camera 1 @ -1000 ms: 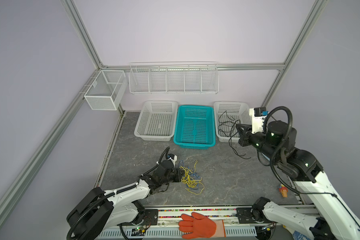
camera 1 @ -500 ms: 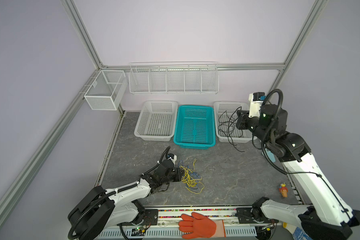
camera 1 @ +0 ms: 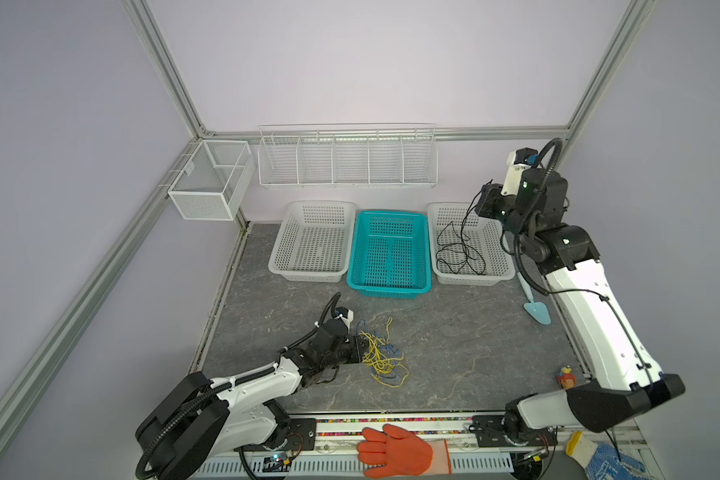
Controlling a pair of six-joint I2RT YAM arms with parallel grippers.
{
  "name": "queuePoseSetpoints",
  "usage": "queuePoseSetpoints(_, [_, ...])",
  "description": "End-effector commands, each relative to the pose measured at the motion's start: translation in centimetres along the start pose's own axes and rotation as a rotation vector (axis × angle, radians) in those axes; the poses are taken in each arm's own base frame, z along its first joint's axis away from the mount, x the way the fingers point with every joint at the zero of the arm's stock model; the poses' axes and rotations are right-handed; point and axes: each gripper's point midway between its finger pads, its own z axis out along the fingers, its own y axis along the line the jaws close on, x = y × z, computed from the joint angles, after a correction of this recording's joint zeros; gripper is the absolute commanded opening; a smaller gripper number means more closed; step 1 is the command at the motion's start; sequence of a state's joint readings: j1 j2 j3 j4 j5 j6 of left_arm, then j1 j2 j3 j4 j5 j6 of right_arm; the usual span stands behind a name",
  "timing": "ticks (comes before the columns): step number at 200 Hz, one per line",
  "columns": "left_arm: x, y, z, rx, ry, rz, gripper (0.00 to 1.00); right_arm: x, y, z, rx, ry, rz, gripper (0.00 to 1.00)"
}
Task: Untangle the cables
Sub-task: 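Lift the black cable above the white basket with the right gripper, then lower the black cable into the white basket and open the right gripper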
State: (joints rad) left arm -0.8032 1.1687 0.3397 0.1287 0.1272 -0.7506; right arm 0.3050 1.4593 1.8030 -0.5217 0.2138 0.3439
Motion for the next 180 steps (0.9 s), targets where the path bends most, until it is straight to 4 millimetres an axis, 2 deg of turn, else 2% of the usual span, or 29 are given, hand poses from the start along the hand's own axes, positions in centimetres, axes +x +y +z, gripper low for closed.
queuePoseSetpoints(1, [0.7, 1.8, 0.0, -0.074, 0.015, -0.006, 0.0, -1.1, -0.2, 2.0, -0.041, -0.02, 0.068, 0.07])
queuePoseSetpoints(35, [0.7, 1.7, -0.2, -0.07, 0.008, -0.012, 0.0, 0.0, -1.5, 5.7, -0.043, 0.025, 0.132, 0.07])
queuePoseSetpoints(39, [0.7, 1.7, -0.3, -0.068, 0.006, -0.013, 0.0, -0.2, -2.9, 6.1, -0.017, 0.023, 0.143, 0.07])
queuePoseSetpoints(55, [0.7, 1.8, -0.4, -0.068, 0.0, -0.017, 0.0, 0.6, -4.1, 7.7, 0.003, 0.039, 0.164, 0.07])
queuePoseSetpoints(99, [0.7, 1.9, -0.5, -0.07, -0.005, -0.019, 0.0, 4.2, -7.0, 12.2, 0.037, 0.137, 0.188, 0.07])
queuePoseSetpoints(136, [0.8, 2.0, -0.4, -0.073, -0.004, -0.02, 0.0, 7.2, -9.0, 14.1, 0.064, 0.206, 0.231, 0.07])
queuePoseSetpoints(180, [0.8, 2.1, -0.2, -0.071, -0.005, -0.025, 0.0, 10.4, -11.0, 15.2, 0.131, 0.257, 0.255, 0.07])
